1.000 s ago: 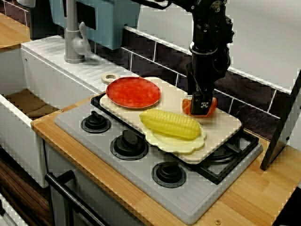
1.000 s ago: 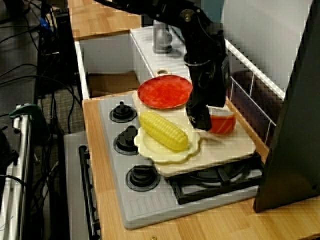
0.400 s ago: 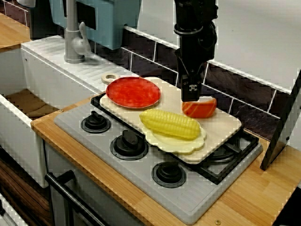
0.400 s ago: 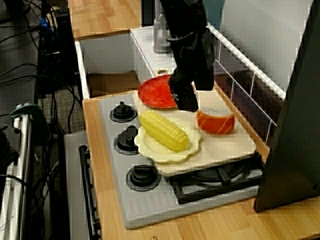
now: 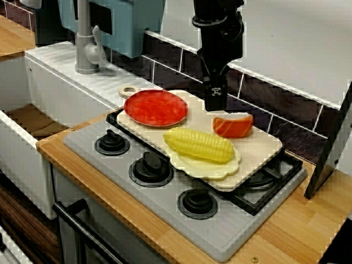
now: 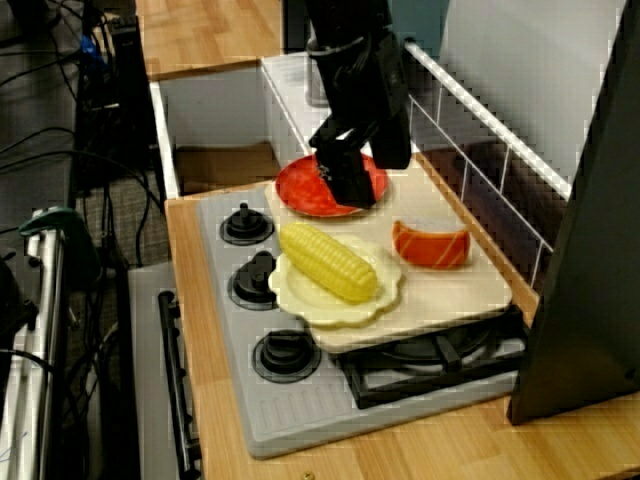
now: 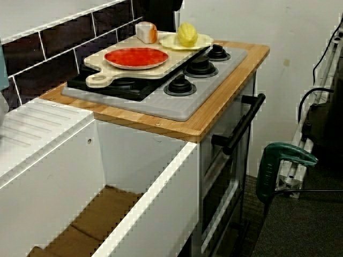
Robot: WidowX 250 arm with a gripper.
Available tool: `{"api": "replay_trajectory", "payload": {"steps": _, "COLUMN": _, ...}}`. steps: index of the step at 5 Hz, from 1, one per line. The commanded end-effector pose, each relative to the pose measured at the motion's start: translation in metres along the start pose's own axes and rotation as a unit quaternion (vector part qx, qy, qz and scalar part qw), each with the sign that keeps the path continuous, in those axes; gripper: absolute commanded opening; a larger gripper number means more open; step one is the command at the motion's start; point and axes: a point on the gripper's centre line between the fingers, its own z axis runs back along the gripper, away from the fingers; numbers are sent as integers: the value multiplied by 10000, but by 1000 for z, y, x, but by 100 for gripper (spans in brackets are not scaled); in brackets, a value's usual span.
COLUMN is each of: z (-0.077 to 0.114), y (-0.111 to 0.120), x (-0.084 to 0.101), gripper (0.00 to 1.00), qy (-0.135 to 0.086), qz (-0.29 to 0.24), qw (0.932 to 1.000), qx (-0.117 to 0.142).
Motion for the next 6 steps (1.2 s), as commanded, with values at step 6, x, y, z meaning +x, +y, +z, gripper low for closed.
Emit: {"api": "replay_trajectory", "payload": {"steps": 6, "z": 11, "y": -54, "x": -16, "gripper": 100, "qy": -129, "qz": -728, "qw": 9969, "qx": 266}}
